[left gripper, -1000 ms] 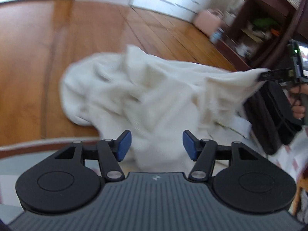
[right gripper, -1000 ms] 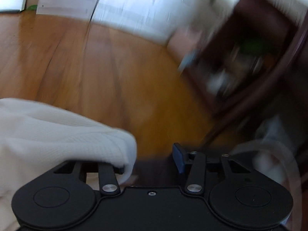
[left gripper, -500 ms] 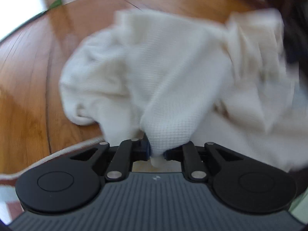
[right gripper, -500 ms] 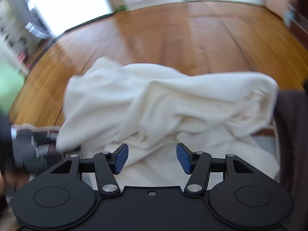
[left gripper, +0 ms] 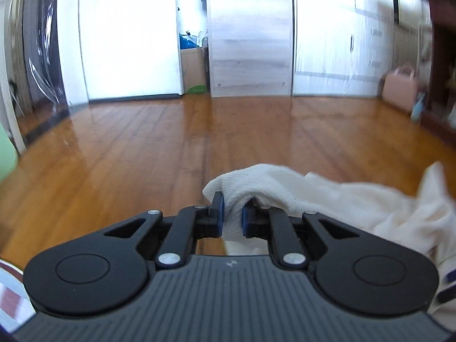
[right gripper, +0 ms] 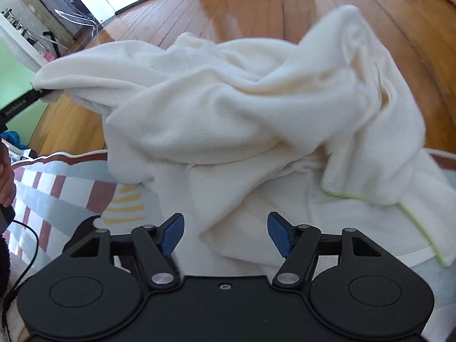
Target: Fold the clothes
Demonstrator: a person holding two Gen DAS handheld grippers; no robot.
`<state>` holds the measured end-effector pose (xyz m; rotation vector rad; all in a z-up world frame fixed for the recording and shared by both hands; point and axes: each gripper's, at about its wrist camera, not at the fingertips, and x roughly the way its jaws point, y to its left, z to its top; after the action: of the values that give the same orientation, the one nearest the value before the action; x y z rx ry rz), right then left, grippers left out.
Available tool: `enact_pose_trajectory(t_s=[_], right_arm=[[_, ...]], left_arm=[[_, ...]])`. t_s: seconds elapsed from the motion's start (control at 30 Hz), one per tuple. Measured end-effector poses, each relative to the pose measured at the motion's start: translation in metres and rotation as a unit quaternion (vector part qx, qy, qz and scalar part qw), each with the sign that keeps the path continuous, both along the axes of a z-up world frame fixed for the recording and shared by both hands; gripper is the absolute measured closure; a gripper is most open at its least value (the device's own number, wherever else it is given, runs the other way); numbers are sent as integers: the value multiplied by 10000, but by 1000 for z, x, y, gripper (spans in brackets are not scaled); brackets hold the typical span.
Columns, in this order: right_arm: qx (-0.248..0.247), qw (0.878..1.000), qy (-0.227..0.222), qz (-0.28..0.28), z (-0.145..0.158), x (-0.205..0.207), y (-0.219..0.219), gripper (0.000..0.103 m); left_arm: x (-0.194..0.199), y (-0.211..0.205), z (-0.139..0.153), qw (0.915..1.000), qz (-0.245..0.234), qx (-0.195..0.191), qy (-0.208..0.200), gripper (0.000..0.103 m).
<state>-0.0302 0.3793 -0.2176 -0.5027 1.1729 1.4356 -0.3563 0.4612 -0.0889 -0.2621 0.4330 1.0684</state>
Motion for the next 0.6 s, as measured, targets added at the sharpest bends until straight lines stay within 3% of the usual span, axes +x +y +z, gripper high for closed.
enact_pose_trajectory(t_s=[0.1, 0.13, 0.2, 0.23, 0.27, 0.3, 0.33, 0.43, 0.57, 0.6], right_arm=[[-31, 10000, 24, -84, -12, -7, 8, 28], [-62, 9999, -33, -141, -16, -9, 13, 20], [-196, 9986, -323, -361, -26, -12, 23, 19], [-327, 9971, -508, -470, -31, -12, 28, 26], [-339, 9961, -681, -445, -32, -14, 31, 61], [-169, 9956, -872, -304, -28, -17, 32, 84], [43, 9936, -1120, -145, -19, -20, 31, 99], [898, 9802, -1742, -284, 25, -19, 16, 99], [1743, 9600, -1995, -903, 87, -3, -33, 100], [1786, 9517, -2283, -1016, 94, -2, -48, 100]], left_arm=[[-1, -13, 11, 9990, 7, 428, -81, 92], [-2, -19, 16, 9980, 20, 633, -74, 92], [3, -30, 26, 9934, 269, 1099, 198, 92], [8, -36, 29, 9862, 548, 1448, 579, 92], [10, -41, 32, 9767, 793, 1791, 876, 92], [6, -44, 35, 9692, 983, 2038, 969, 92], [-3, -44, 40, 9674, 1149, 2089, 855, 92], [-39, -43, 60, 9677, 1602, 1937, 176, 91], [-83, -54, 74, 9577, 2064, 1964, -400, 92], [-89, -55, 75, 9550, 2169, 1961, -497, 92]])
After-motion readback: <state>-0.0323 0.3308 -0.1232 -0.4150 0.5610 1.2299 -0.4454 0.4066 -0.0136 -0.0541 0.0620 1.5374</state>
